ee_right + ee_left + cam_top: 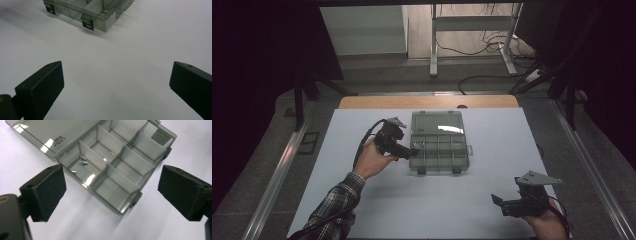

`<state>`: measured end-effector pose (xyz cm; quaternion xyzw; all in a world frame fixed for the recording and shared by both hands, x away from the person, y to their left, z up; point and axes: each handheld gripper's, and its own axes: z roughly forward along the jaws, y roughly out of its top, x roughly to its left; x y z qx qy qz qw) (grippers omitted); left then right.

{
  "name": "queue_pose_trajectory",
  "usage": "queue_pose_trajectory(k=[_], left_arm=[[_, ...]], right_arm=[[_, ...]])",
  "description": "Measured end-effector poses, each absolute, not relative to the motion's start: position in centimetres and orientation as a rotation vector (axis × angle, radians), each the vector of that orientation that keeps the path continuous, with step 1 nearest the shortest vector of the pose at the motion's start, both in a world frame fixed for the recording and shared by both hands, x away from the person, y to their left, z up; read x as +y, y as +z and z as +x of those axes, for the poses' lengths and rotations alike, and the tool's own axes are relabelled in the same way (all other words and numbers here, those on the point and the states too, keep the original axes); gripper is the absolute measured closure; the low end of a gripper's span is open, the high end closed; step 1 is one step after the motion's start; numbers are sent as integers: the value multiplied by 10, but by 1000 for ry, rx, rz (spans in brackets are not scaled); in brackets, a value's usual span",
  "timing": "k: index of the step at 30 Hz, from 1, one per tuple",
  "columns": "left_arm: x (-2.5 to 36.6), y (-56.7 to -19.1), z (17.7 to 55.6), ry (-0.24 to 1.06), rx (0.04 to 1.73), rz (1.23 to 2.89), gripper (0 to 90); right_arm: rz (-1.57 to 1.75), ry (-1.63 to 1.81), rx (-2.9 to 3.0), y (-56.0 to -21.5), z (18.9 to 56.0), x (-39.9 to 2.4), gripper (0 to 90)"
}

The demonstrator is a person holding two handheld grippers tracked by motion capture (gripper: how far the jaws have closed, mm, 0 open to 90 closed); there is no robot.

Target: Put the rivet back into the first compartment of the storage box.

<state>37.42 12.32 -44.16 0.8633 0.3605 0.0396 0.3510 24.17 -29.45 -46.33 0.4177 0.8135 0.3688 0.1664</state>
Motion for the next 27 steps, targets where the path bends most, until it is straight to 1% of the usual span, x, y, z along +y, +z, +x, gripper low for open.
queue_pose_trajectory(k=[7,11,27], left_arm=[[134,-439,365,101,930,2218,52],[137,-439,359,122,920,2221,36],[152,-436,335,132,911,2177,4]], right_arm=[[1193,1053,2314,-463,242,-294,0],[1193,1053,2315,-463,242,-294,0],[1196,1051,2320,-463,242,-294,0]])
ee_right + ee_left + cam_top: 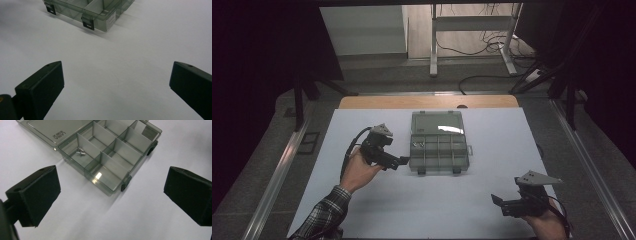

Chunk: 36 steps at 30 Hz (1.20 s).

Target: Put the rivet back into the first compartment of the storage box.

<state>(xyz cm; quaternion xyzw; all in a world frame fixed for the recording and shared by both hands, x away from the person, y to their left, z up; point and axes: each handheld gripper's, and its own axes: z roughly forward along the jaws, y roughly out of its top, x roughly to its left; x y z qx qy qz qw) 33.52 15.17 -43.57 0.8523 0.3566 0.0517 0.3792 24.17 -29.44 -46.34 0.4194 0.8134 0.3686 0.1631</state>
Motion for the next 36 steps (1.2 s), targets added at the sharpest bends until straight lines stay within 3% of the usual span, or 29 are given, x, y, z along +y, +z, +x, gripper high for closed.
queue_pose_trajectory(k=[36], left_arm=[[205,-451,263,242,937,2087,0]], right_arm=[[1180,1048,2321,-463,242,-293,0]])
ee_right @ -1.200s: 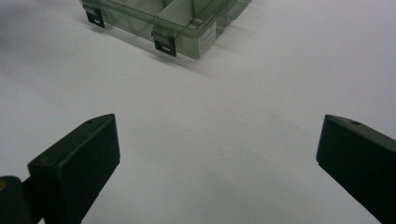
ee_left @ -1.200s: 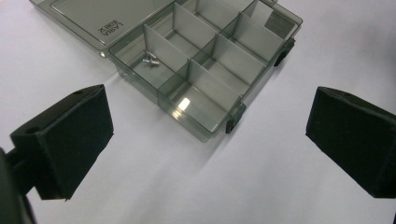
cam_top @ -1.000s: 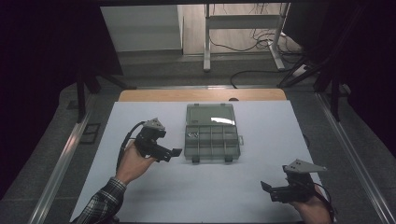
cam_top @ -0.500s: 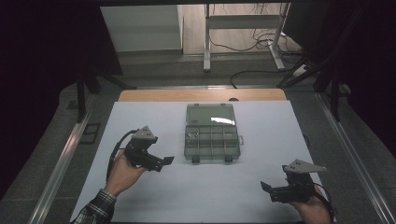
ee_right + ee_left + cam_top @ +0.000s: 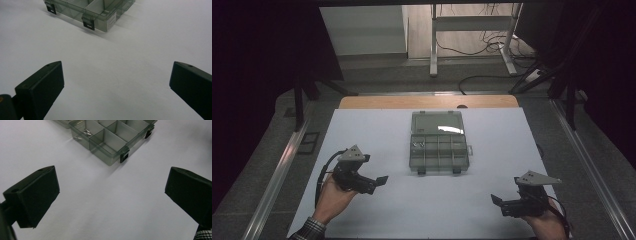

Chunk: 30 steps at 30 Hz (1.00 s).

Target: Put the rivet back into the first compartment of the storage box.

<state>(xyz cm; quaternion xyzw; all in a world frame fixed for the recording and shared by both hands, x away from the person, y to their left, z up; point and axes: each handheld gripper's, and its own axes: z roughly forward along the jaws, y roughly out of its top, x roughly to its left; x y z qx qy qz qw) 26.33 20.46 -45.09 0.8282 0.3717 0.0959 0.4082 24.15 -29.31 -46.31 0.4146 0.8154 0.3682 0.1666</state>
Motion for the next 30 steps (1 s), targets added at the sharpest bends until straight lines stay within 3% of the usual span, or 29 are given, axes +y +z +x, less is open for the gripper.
queue_pose_trajectory(k=[30], left_arm=[[227,-468,214,335,982,2072,0]], right_arm=[[1172,1041,2326,-464,242,-292,0]])
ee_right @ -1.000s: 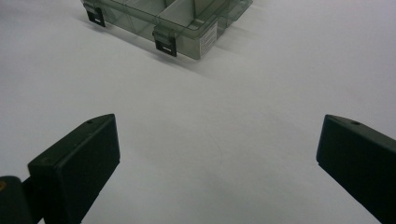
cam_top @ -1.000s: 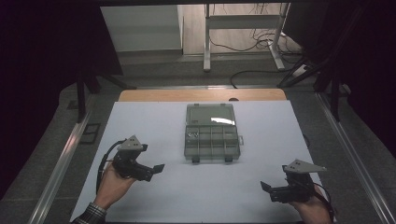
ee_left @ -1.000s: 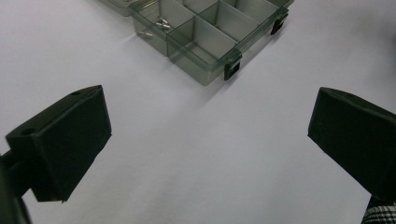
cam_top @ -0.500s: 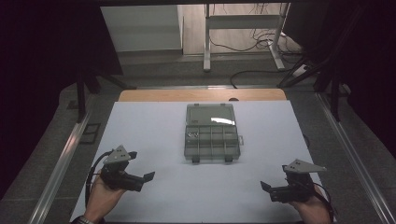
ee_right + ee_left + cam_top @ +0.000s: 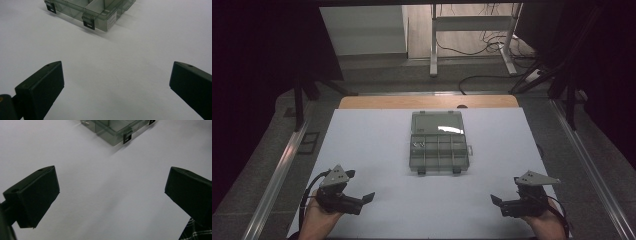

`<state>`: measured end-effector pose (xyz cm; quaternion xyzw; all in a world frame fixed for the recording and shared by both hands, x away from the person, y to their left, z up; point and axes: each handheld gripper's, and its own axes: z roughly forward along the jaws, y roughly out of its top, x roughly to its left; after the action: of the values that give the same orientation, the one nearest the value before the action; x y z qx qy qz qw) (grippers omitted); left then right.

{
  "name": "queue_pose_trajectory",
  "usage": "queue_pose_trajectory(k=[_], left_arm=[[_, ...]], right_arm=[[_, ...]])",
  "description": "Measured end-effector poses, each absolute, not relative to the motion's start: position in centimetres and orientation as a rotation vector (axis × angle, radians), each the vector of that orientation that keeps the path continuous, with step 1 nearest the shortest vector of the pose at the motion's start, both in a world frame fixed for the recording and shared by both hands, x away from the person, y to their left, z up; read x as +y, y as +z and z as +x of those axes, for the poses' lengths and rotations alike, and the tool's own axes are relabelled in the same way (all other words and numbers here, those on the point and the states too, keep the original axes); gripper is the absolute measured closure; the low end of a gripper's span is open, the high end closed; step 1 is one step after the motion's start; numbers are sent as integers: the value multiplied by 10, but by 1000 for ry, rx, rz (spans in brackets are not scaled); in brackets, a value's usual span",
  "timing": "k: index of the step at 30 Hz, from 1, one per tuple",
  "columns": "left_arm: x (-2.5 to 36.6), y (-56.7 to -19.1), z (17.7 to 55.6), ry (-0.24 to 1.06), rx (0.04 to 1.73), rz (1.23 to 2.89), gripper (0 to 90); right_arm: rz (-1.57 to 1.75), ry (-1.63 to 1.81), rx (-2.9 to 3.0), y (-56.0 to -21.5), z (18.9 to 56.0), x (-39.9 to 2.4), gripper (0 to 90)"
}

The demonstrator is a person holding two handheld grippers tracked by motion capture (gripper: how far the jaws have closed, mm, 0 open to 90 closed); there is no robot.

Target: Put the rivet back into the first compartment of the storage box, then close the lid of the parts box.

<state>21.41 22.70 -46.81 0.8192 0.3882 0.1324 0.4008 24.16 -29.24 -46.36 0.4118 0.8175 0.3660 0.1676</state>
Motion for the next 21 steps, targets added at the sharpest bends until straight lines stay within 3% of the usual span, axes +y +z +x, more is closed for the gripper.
queue_pose_trajectory(k=[21], left_arm=[[227,-472,221,303,979,2041,0]], right_arm=[[1171,1034,2302,-462,243,-291,0]])
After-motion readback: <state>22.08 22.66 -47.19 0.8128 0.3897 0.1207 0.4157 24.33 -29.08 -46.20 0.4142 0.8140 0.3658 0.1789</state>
